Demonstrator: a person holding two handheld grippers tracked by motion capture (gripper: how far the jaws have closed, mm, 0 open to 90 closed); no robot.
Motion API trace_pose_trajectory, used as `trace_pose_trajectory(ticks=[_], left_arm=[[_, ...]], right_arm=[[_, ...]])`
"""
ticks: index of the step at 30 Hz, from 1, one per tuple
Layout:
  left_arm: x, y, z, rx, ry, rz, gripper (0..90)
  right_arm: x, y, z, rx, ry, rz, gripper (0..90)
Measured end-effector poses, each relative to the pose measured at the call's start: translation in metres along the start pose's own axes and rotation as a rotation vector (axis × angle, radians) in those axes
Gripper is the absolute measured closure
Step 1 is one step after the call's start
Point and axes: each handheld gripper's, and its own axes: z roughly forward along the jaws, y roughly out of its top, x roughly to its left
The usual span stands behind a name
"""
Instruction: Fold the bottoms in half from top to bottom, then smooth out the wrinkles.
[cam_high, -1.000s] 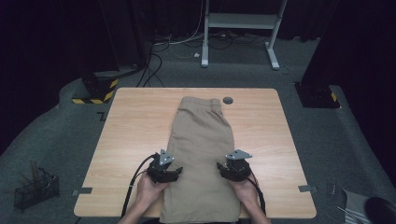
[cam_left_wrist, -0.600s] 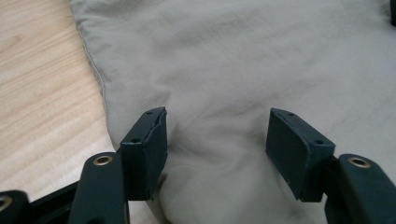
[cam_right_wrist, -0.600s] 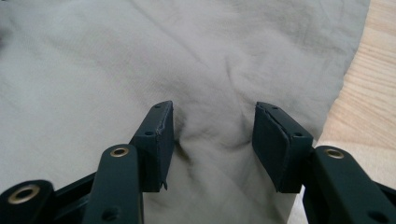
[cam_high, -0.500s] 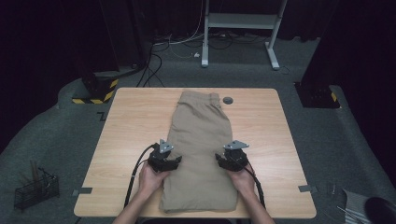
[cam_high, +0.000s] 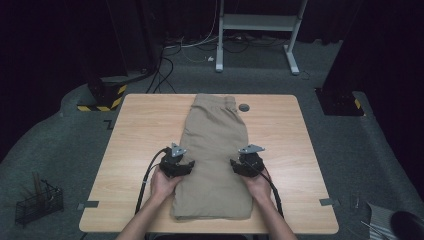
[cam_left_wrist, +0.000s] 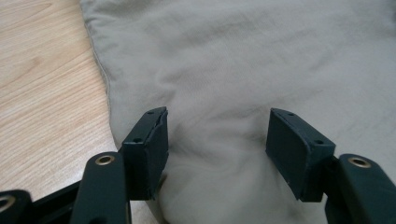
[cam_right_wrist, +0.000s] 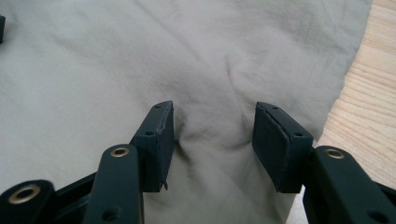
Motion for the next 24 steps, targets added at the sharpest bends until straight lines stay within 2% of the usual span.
trace_pose_trajectory(ticks=[5, 13, 15, 17, 21, 24], left_arm=[[0.002, 0.004, 0.003, 0.008, 0.003, -0.003, 39.0], [0.004, 0.006, 0.007, 0.000, 0.009, -0.012, 39.0], [0.005, 0.009, 0.006, 0.017, -0.011, -0.038, 37.4], [0.006, 0.012, 0.002, 0.023, -0.018, -0.059, 34.9], [0.005, 0.010, -0.010, 0.007, -0.022, -0.088, 32.0], [0.005, 0.007, -0.017, 0.004, -0.024, -0.099, 29.9]], right_arm=[[-0.002, 0.004, 0.002, 0.012, -0.001, 0.005, 48.0], [-0.004, 0.005, 0.006, -0.003, -0.014, 0.015, 47.9], [-0.004, 0.005, 0.005, -0.004, -0.006, 0.026, 44.8], [-0.007, 0.005, 0.000, 0.005, 0.017, 0.059, 41.6], [-0.010, 0.002, -0.020, -0.044, 0.018, 0.095, 40.3], [-0.016, -0.003, -0.035, -0.047, 0.007, 0.117, 38.2]])
